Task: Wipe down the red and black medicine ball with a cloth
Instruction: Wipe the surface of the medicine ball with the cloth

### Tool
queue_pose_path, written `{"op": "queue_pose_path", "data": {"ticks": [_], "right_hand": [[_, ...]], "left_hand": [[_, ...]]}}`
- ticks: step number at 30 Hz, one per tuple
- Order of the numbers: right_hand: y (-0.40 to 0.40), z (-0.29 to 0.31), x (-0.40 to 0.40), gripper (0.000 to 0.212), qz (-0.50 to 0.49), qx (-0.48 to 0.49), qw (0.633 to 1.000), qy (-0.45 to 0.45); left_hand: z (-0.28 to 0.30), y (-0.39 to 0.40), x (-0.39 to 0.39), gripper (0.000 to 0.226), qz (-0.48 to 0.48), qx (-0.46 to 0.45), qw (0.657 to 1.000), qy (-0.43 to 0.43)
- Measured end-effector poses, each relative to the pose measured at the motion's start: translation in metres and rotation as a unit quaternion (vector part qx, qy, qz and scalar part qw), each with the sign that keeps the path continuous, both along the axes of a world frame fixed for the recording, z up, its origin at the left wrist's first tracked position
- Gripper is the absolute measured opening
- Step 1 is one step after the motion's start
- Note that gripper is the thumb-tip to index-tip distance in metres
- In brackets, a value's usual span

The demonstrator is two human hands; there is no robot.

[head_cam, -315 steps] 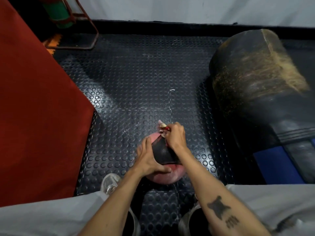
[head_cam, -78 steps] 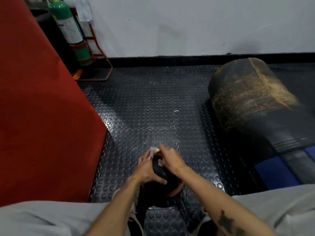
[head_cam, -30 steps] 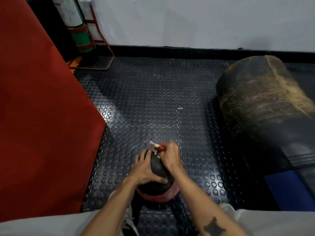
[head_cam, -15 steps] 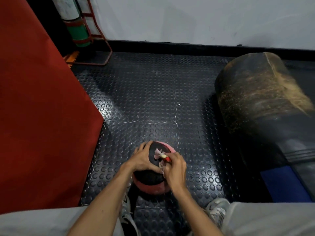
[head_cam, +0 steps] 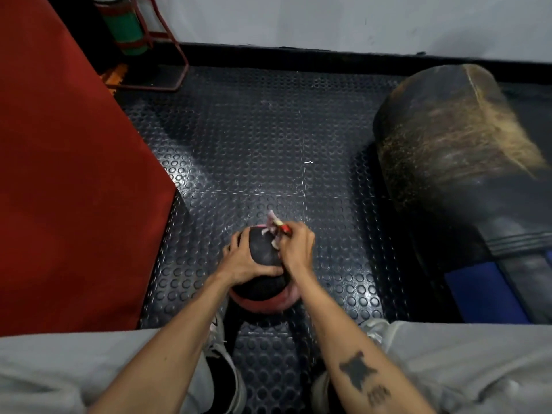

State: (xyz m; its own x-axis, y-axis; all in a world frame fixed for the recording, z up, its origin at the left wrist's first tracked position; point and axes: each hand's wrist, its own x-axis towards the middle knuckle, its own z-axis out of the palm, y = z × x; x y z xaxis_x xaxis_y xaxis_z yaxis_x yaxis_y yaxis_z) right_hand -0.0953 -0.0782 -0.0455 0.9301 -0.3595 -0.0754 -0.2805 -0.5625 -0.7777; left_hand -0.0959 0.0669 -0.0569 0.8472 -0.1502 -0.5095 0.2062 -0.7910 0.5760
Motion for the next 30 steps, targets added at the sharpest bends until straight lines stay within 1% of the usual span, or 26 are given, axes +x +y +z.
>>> {"op": "queue_pose_path", "data": {"ticks": [2,4,6,7,8,10,11,12,13,15,16,18,20,22,24,26,27,28,30], "right_hand": [[0.005,-0.002,-0.015,0.031,-0.008,-0.004,1.000,-0.023],[0.012,-0.006,-0.057,0.035,-0.039,0.021,0.996,-0.072],[0.014,-0.008,-0.079,0.031,-0.060,0.047,0.994,-0.078],[0.012,-0.006,-0.070,0.031,-0.072,0.050,0.994,-0.070],[0.009,-0.008,-0.051,0.033,-0.086,0.047,0.993,-0.063],[-0.001,-0.004,-0.022,0.031,-0.081,0.028,0.996,-0.035],[-0.006,-0.002,-0.013,0.028,-0.063,0.010,0.998,-0.028],[-0.011,-0.003,-0.007,0.026,-0.037,-0.005,0.999,-0.027],[-0.017,-0.003,-0.002,0.025,-0.009,-0.015,1.000,-0.020],[-0.025,-0.001,0.007,0.023,0.021,-0.017,1.000,0.001],[-0.027,0.000,0.010,0.023,0.016,-0.017,1.000,0.008],[-0.024,-0.002,-0.002,0.029,-0.010,-0.021,1.000,-0.013],[-0.011,-0.004,-0.038,0.033,-0.032,-0.022,0.998,-0.058],[-0.007,-0.004,-0.059,0.030,-0.036,-0.018,0.996,-0.075],[-0.012,-0.001,-0.029,0.031,-0.034,-0.015,0.998,-0.043],[-0.019,0.004,0.009,0.025,-0.021,-0.023,0.999,0.015],[-0.021,0.005,0.018,0.024,-0.009,-0.026,0.999,0.023],[-0.020,0.005,0.012,0.026,-0.002,-0.033,0.999,0.019],[-0.016,0.007,-0.024,0.038,0.011,-0.039,0.999,-0.031]], "left_hand": [[0.002,-0.003,0.002,0.148,0.047,-0.001,0.999,0.014],[0.004,-0.001,0.010,0.152,0.073,-0.009,0.997,0.038],[0.002,0.000,0.013,0.152,0.077,-0.013,0.996,0.052],[0.001,-0.001,0.012,0.154,0.074,-0.008,0.996,0.058],[0.002,-0.001,0.012,0.158,0.064,0.004,0.995,0.071],[0.010,0.001,0.017,0.164,0.004,0.059,0.993,0.106],[0.014,0.004,0.021,0.161,-0.038,0.098,0.989,0.105],[0.018,0.005,0.024,0.155,-0.078,0.127,0.985,0.086],[0.019,0.006,0.025,0.150,-0.108,0.127,0.984,0.060],[0.016,0.000,0.016,0.145,-0.128,0.062,0.990,0.018],[0.012,-0.006,0.009,0.144,-0.120,0.035,0.992,0.003],[0.003,-0.012,0.003,0.142,-0.097,0.023,0.995,-0.021],[0.000,-0.008,0.009,0.142,-0.092,0.020,0.995,-0.022],[-0.001,-0.003,0.016,0.143,-0.103,0.008,0.994,-0.018],[-0.003,0.000,0.011,0.142,-0.109,0.008,0.994,-0.026],[-0.005,-0.002,0.003,0.142,-0.101,0.013,0.994,-0.043],[-0.003,-0.002,0.003,0.142,-0.091,0.012,0.995,-0.045],[-0.002,-0.002,0.005,0.143,-0.080,0.008,0.996,-0.036],[0.002,-0.002,0.013,0.143,-0.067,-0.002,0.998,-0.014]]}}
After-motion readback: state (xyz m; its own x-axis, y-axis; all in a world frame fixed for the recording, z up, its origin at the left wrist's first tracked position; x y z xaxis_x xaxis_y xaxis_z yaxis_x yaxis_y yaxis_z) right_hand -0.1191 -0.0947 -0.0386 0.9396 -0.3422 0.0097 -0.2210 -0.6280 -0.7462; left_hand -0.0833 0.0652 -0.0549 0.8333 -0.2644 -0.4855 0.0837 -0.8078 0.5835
